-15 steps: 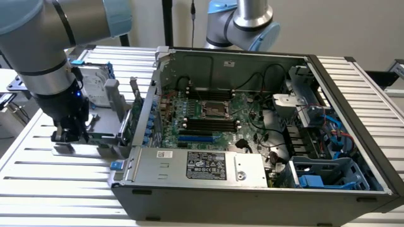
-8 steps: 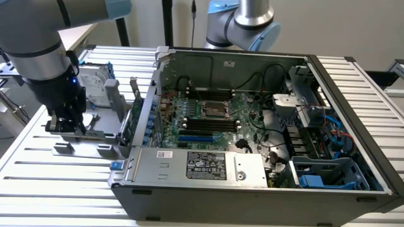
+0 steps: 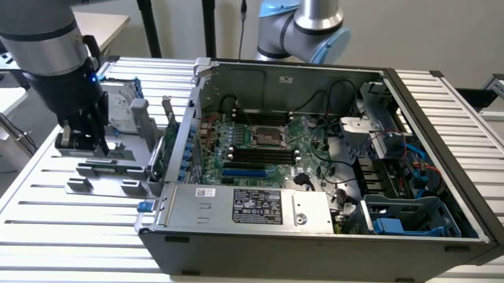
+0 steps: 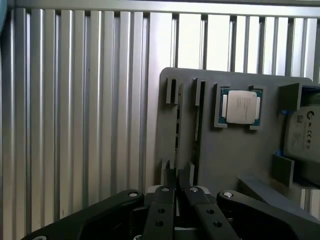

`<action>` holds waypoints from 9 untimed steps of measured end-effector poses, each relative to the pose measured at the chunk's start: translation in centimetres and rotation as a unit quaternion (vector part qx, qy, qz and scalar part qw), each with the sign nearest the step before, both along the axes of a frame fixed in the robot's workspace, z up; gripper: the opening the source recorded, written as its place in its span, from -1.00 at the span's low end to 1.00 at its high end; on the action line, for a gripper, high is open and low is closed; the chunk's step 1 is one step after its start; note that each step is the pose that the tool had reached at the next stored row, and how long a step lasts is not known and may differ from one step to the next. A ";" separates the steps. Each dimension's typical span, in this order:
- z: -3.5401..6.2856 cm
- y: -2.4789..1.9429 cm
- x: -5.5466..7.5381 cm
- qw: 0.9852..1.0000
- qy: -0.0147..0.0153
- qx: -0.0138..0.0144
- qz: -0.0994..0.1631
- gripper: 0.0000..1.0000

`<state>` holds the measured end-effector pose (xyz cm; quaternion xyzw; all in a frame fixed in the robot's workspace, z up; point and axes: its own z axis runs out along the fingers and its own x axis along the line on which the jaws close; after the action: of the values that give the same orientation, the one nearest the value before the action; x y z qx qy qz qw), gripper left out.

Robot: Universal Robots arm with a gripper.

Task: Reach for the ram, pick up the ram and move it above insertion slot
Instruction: 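Pick up the ram and move it above insertion slot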

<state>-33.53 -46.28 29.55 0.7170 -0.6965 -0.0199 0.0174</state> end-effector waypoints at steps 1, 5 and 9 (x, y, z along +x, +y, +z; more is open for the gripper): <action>0.45 0.00 0.2 1.000 0.000 0.000 0.001 -0.73; 2.29 0.00 1.0 1.000 0.000 0.001 0.006 -0.73; 4.08 0.00 1.7 1.000 0.001 0.001 0.010 -0.73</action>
<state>-31.84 -46.28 33.62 0.7241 -0.6892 -0.0213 0.0172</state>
